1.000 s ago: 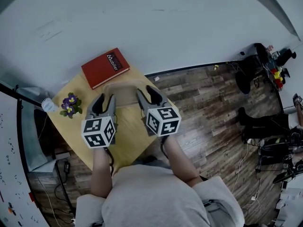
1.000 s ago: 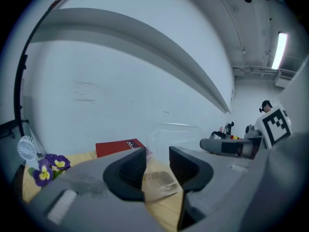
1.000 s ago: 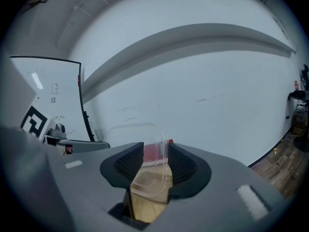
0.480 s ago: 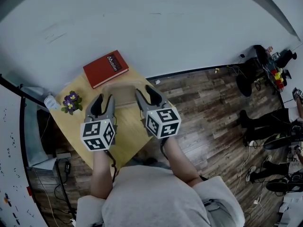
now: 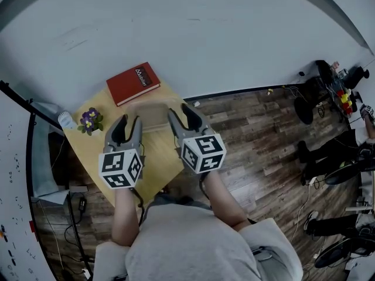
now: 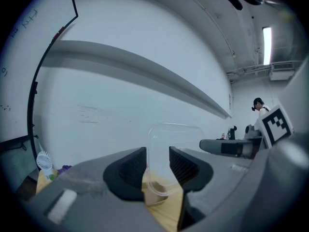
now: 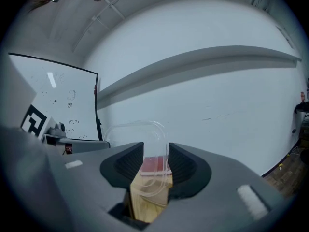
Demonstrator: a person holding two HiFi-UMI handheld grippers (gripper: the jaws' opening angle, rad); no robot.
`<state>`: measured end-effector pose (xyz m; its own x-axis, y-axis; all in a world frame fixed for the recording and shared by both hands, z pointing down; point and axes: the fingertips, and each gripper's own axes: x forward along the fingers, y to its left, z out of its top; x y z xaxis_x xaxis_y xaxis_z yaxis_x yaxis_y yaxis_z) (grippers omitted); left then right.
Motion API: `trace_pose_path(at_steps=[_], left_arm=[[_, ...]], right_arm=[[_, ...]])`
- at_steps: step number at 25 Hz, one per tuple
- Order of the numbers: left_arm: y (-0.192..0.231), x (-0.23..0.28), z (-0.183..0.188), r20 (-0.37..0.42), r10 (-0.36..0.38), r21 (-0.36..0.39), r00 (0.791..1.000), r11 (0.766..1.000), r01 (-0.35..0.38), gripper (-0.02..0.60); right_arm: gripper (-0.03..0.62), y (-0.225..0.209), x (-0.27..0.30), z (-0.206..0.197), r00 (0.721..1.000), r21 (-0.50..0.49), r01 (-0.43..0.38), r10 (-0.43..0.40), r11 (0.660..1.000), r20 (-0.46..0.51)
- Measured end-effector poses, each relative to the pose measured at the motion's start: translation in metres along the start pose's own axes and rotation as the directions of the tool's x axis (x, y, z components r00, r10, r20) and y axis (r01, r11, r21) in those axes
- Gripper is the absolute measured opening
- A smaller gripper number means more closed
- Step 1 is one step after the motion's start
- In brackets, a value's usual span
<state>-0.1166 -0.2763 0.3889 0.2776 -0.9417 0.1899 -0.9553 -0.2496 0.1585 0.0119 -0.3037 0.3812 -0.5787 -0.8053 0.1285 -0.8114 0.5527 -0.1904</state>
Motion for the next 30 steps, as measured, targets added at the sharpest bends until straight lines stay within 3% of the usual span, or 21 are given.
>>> trace_pose_path(at_steps=[30], left_arm=[[-0.07, -0.06, 0.04, 0.156, -0.017, 0.096, 0.988, 0.995, 0.002, 0.147]], right_arm=[[0.156, 0.011, -0.085, 0.05, 0.988, -0.135, -0.004, 0.024, 0.991, 0.15]])
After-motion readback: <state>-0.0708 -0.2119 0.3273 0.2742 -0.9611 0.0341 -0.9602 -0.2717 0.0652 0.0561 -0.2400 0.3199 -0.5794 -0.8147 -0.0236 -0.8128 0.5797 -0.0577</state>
